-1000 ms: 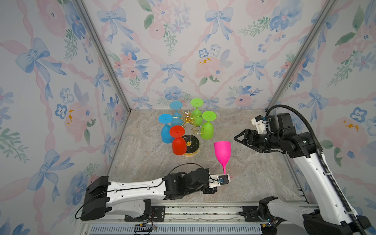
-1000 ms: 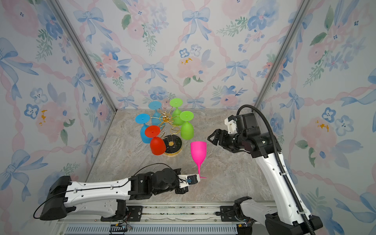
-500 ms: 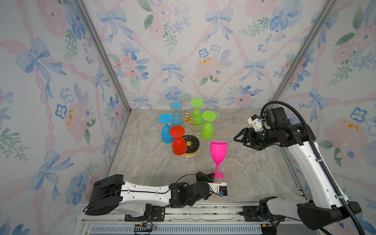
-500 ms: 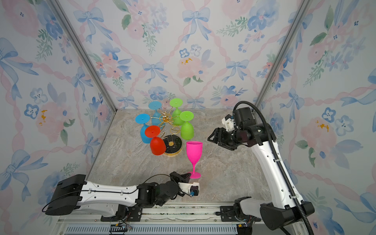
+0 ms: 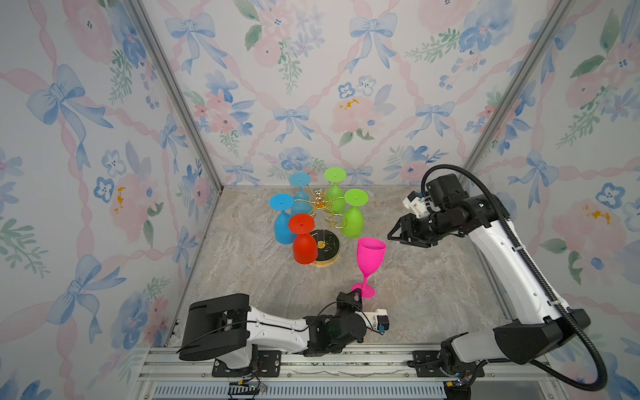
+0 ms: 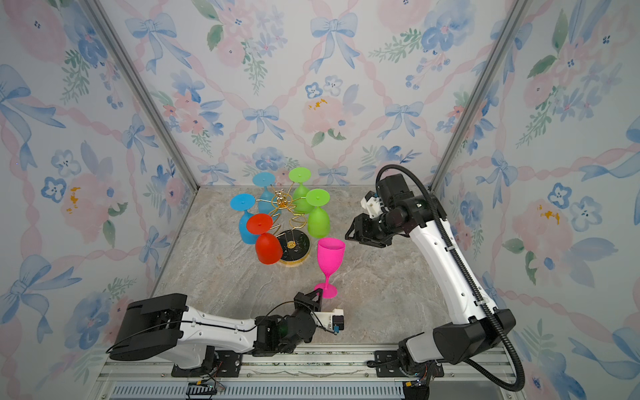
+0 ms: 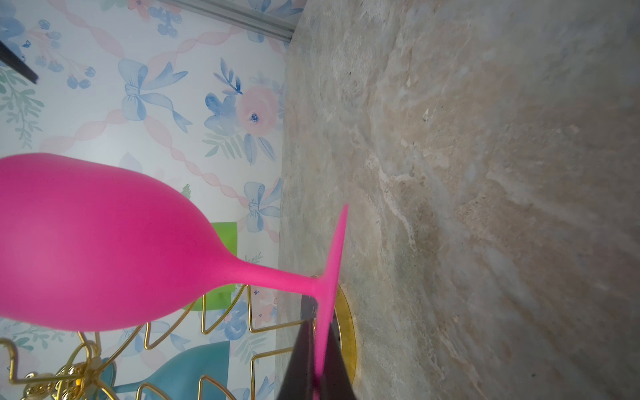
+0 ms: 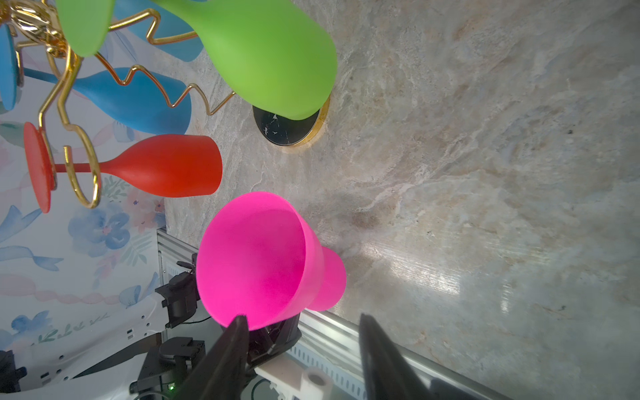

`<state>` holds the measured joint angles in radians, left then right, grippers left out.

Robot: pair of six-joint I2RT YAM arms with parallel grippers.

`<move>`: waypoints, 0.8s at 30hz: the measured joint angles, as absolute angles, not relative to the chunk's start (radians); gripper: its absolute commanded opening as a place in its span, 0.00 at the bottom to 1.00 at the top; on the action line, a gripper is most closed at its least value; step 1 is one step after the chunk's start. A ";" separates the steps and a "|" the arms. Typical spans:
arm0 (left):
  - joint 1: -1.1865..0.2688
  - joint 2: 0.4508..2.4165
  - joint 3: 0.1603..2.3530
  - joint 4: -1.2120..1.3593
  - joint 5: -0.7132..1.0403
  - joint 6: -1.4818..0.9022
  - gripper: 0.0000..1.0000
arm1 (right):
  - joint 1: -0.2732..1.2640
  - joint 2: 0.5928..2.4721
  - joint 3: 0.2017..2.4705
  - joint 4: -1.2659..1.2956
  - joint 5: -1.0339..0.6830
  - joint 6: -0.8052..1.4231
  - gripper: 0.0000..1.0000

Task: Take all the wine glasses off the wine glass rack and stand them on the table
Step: 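Lower the right gripper onto the magenta glass's bowl rim and close it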

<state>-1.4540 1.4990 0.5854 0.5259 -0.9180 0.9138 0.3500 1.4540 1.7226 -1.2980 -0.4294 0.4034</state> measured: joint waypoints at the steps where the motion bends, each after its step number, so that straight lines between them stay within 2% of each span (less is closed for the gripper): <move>1: -1.454 1.499 0.580 0.535 -0.927 0.921 0.00 | 0.355 1.462 1.728 -1.304 -0.420 0.395 0.51; 17: -1.467 1.604 0.571 0.659 -1.043 1.047 0.00 | 0.401 1.577 1.843 -1.367 -0.388 0.372 0.42; 24: -1.467 1.604 0.570 0.686 -1.061 1.072 0.00 | 0.442 1.636 1.872 -1.389 -0.372 0.362 0.42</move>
